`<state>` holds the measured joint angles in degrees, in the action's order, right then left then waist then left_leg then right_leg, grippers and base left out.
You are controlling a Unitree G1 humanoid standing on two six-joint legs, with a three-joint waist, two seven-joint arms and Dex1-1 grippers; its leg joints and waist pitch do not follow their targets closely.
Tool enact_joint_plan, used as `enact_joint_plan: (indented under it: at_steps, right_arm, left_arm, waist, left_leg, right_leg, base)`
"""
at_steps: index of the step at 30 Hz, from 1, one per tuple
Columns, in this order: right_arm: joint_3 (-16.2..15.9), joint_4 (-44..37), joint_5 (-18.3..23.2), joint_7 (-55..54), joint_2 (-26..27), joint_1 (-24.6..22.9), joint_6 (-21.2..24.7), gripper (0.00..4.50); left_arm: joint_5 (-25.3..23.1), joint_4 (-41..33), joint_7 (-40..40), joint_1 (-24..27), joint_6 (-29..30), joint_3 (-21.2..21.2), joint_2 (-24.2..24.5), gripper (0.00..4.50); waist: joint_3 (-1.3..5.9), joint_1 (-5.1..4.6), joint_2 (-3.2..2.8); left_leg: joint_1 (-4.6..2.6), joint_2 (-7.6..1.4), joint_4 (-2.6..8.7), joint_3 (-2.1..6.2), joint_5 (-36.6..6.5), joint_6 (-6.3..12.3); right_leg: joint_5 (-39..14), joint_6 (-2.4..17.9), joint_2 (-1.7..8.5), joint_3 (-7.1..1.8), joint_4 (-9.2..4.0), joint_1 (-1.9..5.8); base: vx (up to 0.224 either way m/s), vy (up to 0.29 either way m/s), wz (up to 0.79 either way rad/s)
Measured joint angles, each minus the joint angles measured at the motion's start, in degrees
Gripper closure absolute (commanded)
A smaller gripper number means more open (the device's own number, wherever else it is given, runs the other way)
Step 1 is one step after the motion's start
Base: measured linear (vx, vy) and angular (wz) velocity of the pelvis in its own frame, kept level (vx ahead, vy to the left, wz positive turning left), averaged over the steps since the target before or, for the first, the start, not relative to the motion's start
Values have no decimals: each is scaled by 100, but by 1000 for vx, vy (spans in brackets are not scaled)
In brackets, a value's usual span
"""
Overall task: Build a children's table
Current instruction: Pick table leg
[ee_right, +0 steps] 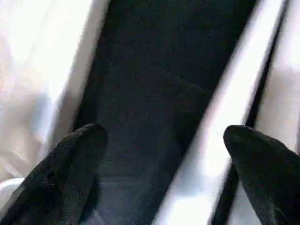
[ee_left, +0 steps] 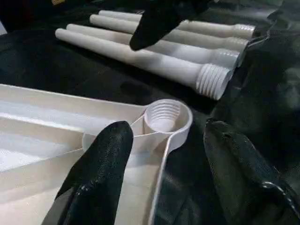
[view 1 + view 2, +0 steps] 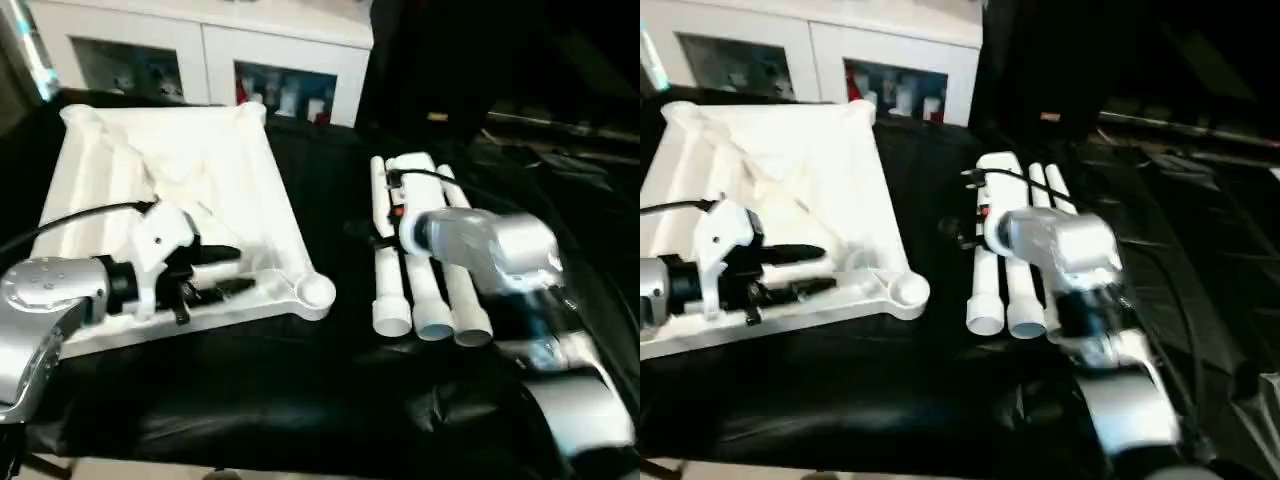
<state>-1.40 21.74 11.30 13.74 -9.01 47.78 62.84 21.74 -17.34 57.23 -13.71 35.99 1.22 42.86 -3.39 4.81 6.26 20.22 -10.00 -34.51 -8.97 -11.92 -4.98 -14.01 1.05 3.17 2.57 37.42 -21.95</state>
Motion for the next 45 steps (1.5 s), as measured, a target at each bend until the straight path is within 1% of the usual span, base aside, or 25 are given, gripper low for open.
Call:
enact_joint_plan:
  at_steps: [1, 3, 8, 9, 10, 12, 13, 17, 20, 22, 25, 29, 30, 37, 44, 45]
  right_arm:
    - [19, 34, -1, -76, 23, 4, 47, 0]
    - [90, 103, -14, -245, 94, 14, 195, 0]
    - [112, -8, -82, -404, 164, 12, 691, 0]
    - [123, -65, -86, -436, 165, 11, 752, 0]
    - [151, -95, -87, -459, 165, 11, 792, 0]
    - [199, -101, -96, -539, 165, 7, 902, 0]
    - [217, -100, -95, -574, 167, 2, 924, 0]
    - [334, -100, -88, -651, 237, -4, 1094, 0]
    - [412, -100, -58, -654, 311, -4, 1210, 0]
    - [550, -94, -8, -637, 376, -3, 1298, 0]
    - [666, -54, 121, -571, 433, -3, 1440, 0]
    - [707, 18, 172, -559, 460, -3, 1563, 0]
    - [791, 76, 196, -553, 495, -3, 1587, 0]
    - [973, 332, 258, -545, 569, 1, 1597, 0]
    - [992, 593, 259, -550, 659, 1, 1538, 0]
    - [994, 597, 259, -556, 671, 1, 1521, 18]
  left_arm:
    - [12, -7, 7, -12, 39, 0, 20, 145]
    - [89, -85, 35, -15, 148, 0, 83, 131]
    - [199, -275, 125, -1, 272, -55, 162, 91]
    - [214, -276, 127, -1, 284, -86, 162, 71]
    - [216, -276, 128, -1, 295, -131, 162, 71]
    - [218, -277, 129, -8, 327, -216, 161, 46]
    - [218, -277, 129, -13, 350, -234, 160, 46]
    - [226, -373, 128, -104, 417, -362, 160, 6]
    - [236, -421, 131, -112, 435, -426, 160, 6]
    - [237, -421, 130, -112, 449, -448, 160, 6]
    - [237, -422, 130, -116, 483, -461, 162, 6]
    - [261, -433, 126, -163, 502, -494, 162, 6]
    - [282, -442, 125, -164, 515, -494, 163, 6]
    - [328, -477, 111, -200, 596, -578, 160, 6]
    - [343, -536, 69, -247, 623, -618, 155, 6]
    - [344, -538, 63, -250, 635, -621, 155, 1]
  waist:
    - [-5, 0, 9]
    - [-23, -9, 22]
    - [-56, -56, -1]
    - [-64, -68, -12]
    - [-67, -78, -17]
    - [-74, -110, -23]
    - [-79, -127, -24]
    - [-97, -153, -45]
    - [-108, -173, -60]
    - [-114, -174, -64]
    - [-121, -173, -71]
    - [-124, -173, -73]
    - [-124, -172, -73]
    - [-129, -166, -74]
    - [-131, -163, -76]
    - [-130, -161, -74]
  left_leg:
    - [0, 0, 0, -1, 1, -1]
    - [-2, 0, 0, -2, 2, -3]
    - [-1, 1, 2, -5, 4, -8]
    - [-2, 1, 3, -4, 5, -10]
    - [-2, 1, 3, -4, 5, -10]
    - [-2, 1, 4, -5, 5, -11]
    - [-2, 1, 4, -4, 6, -11]
    - [-2, 1, 6, -4, 6, -12]
    - [-2, 0, 11, -4, 7, -13]
    - [-2, 0, 15, -4, 7, -14]
    - [-1, 0, 18, -4, 7, -14]
    - [0, 0, 22, -5, 7, -14]
    - [0, 0, 24, -5, 7, -14]
    - [0, 0, 27, -5, 7, -14]
    - [0, 0, 28, -6, 7, -14]
    - [-1, 0, 29, -6, 7, -14]
  right_leg:
    - [2, -3, 0, -1, 0, 0]
    - [7, -12, 0, -5, -2, 0]
    - [16, -22, 0, -9, -8, 0]
    - [16, -22, 0, -9, -8, 0]
    - [16, -22, 0, -10, -8, 0]
    - [16, -22, 0, -10, -8, 0]
    - [16, -22, 0, -10, -8, 0]
    - [16, -22, 0, -10, -9, -1]
    - [16, -22, -2, -11, -9, -3]
    - [16, -22, -3, -10, -10, -4]
    - [16, -22, -3, -10, -18, -4]
    - [16, -22, -3, -9, -24, -4]
    - [16, -22, -3, -9, -26, -4]
    - [16, -22, -3, -9, -29, -4]
    - [16, -22, -3, -9, -29, -4]
    - [16, -22, -3, -9, -29, -4]
  base:
    - [0, 0, 0]
    - [0, 0, 0]
    - [0, 0, 0]
    - [0, 0, 0]
    - [0, 0, 0]
    - [0, 0, 0]
    - [0, 0, 0]
    - [0, 0, 0]
    - [0, 0, 0]
    - [0, 0, 0]
    - [0, 0, 0]
    - [0, 0, 0]
    - [0, 0, 0]
    - [0, 0, 0]
    - [0, 0, 0]
    - [0, 0, 0]
